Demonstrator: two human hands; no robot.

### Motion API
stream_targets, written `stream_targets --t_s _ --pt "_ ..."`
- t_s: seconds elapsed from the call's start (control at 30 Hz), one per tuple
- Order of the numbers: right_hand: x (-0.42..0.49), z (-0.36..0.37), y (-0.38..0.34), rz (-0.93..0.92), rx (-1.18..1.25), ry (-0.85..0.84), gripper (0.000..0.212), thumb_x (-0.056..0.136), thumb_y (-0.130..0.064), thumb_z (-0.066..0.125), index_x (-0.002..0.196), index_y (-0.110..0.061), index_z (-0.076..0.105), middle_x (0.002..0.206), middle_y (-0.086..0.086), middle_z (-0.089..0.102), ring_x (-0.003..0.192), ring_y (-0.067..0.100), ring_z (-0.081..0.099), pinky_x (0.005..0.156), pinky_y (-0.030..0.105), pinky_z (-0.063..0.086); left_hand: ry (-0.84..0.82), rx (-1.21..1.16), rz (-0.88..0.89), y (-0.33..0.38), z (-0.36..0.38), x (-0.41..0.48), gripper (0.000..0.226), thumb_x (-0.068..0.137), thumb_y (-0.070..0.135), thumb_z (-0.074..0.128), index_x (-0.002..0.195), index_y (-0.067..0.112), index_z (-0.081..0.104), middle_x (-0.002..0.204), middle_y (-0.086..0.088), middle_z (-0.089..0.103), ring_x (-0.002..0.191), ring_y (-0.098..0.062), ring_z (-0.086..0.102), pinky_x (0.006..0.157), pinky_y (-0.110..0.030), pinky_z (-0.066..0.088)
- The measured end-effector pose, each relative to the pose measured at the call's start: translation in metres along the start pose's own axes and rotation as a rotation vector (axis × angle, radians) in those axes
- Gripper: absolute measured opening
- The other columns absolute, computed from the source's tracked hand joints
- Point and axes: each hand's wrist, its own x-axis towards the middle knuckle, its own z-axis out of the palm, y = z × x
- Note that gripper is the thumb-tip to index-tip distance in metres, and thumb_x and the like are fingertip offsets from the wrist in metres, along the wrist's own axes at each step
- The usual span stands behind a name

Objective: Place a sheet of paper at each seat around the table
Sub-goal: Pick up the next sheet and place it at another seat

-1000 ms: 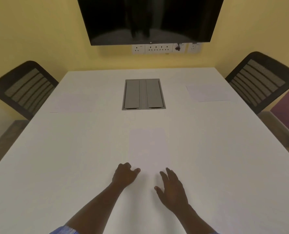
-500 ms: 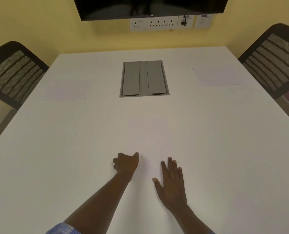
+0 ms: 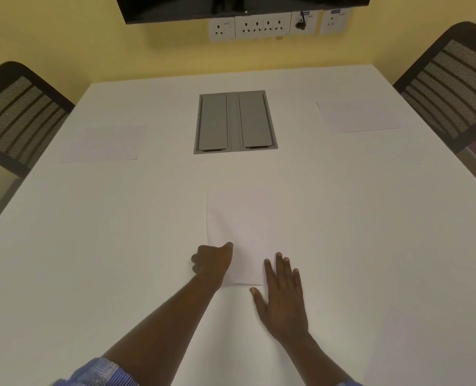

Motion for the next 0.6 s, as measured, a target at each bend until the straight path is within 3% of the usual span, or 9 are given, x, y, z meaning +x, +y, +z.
stream_targets --t_s 0.27,0.37,0.53,0.6 --pt "-0.001 0.003 0.001 -0.007 0.007 0.023 0.071 0.100 -0.054 0.040 0.157 -0.014 0.031 0.168 0.011 0.014 0.156 0.026 0.010 0.123 0.050 0.018 -0.073 -0.165 0.061 0.000 0.007 0.011 0.067 0.081 0.056 0.072 0.117 0.001 0.066 0.119 -0.018 0.068 0.112 -0.038 0.062 0.101 -0.047 0.051" --pt "-0.001 0.005 0.001 0.002 0.006 0.010 0.072 0.100 -0.056 0.040 0.158 -0.015 0.029 0.169 0.010 0.012 0.156 0.025 0.008 0.124 0.049 0.016 -0.081 -0.223 0.088 0.000 0.002 0.016 0.072 0.080 0.048 0.075 0.133 0.003 0.057 0.133 -0.017 0.062 0.123 -0.037 0.058 0.105 -0.051 0.048" --pt "0.000 -0.001 -0.001 0.019 0.025 -0.027 0.070 0.101 -0.058 0.035 0.158 -0.016 0.029 0.169 0.009 0.011 0.156 0.023 0.006 0.125 0.047 0.012 0.034 0.114 0.323 0.004 -0.007 0.011 0.041 0.089 0.026 0.065 0.124 0.004 0.062 0.123 -0.012 0.068 0.117 -0.035 0.061 0.099 -0.038 0.051" --pt "0.001 -0.006 -0.002 0.037 0.071 -0.037 0.073 0.101 -0.060 0.031 0.158 -0.016 0.028 0.169 0.007 0.011 0.156 0.021 0.005 0.125 0.044 0.010 0.073 0.217 0.422 0.003 -0.011 0.007 0.029 0.090 0.023 0.063 0.111 0.003 0.064 0.113 -0.013 0.071 0.111 -0.035 0.062 0.093 -0.037 0.053"
